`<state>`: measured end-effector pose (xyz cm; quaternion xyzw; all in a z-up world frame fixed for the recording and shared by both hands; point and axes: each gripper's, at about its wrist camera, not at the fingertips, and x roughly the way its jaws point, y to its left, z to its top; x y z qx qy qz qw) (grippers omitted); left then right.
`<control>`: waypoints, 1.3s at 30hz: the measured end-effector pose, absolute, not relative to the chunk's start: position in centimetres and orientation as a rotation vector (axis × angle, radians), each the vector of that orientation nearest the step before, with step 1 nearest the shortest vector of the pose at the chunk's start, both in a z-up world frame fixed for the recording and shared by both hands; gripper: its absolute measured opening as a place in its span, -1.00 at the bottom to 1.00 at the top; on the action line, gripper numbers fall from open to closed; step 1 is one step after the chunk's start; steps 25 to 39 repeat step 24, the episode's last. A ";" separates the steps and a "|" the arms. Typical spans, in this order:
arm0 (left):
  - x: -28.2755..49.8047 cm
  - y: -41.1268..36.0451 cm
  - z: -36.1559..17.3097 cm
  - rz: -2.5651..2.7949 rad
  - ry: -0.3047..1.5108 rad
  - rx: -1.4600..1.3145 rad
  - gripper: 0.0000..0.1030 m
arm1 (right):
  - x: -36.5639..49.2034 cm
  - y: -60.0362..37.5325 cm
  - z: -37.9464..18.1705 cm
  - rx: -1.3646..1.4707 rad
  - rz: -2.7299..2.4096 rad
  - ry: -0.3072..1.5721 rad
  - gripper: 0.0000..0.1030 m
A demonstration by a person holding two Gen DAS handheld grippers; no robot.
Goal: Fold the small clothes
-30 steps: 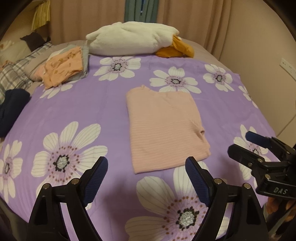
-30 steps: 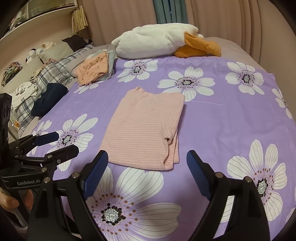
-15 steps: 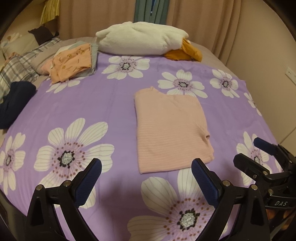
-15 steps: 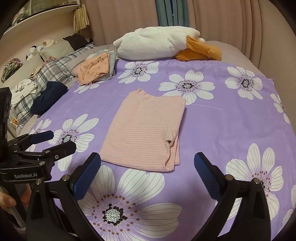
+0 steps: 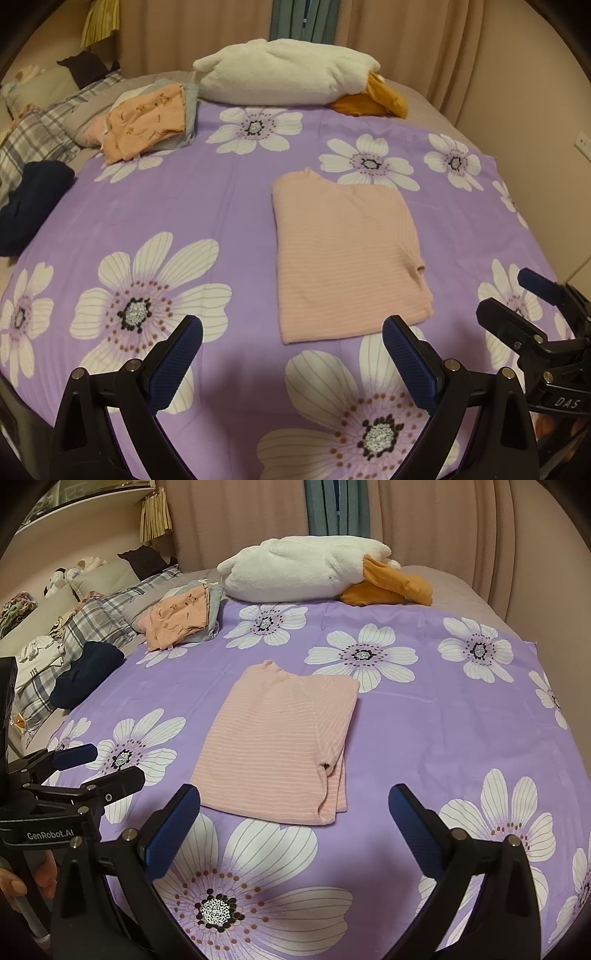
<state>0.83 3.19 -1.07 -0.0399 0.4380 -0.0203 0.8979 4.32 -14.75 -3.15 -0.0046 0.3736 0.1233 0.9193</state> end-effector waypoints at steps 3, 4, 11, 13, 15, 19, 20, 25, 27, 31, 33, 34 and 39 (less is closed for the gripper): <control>0.9 3.2 -1.1 -0.042 0.907 -0.081 0.89 | 4.3 -14.7 -3.2 -0.009 0.252 0.770 0.99; 0.9 3.2 -1.1 -0.041 0.907 -0.079 0.89 | 4.3 -14.8 -3.2 -0.009 0.253 0.772 0.99; 0.9 3.3 -1.2 -0.038 0.908 -0.077 0.89 | 4.5 -14.9 -3.3 -0.009 0.253 0.777 0.99; 0.9 3.3 -1.2 -0.036 0.909 -0.079 0.89 | 4.5 -14.8 -3.4 -0.009 0.253 0.778 0.99; 1.1 3.4 -1.4 -0.037 0.910 -0.077 0.89 | 4.5 -14.9 -3.4 -0.007 0.255 0.781 0.99; 1.2 3.5 -1.5 -0.036 0.907 -0.077 0.89 | 4.6 -14.8 -3.7 -0.001 0.259 0.784 0.99; 1.3 3.5 -1.5 -0.037 0.908 -0.077 0.89 | 4.6 -14.7 -3.7 -0.001 0.260 0.786 0.99; 1.4 3.5 -1.6 -0.043 0.911 -0.074 0.89 | 4.6 -14.8 -3.7 -0.001 0.260 0.785 0.99; 1.4 3.5 -1.6 -0.043 0.911 -0.074 0.89 | 4.6 -14.8 -3.7 -0.001 0.260 0.785 0.99; 1.4 3.5 -1.6 -0.043 0.911 -0.074 0.89 | 4.6 -14.8 -3.7 -0.001 0.260 0.785 0.99; 1.4 3.5 -1.6 -0.043 0.911 -0.074 0.89 | 4.6 -14.8 -3.7 -0.001 0.260 0.785 0.99; 1.4 3.5 -1.6 -0.043 0.911 -0.074 0.89 | 4.6 -14.8 -3.7 -0.001 0.260 0.785 0.99; 1.4 3.5 -1.6 -0.043 0.911 -0.074 0.89 | 4.6 -14.8 -3.7 -0.001 0.260 0.785 0.99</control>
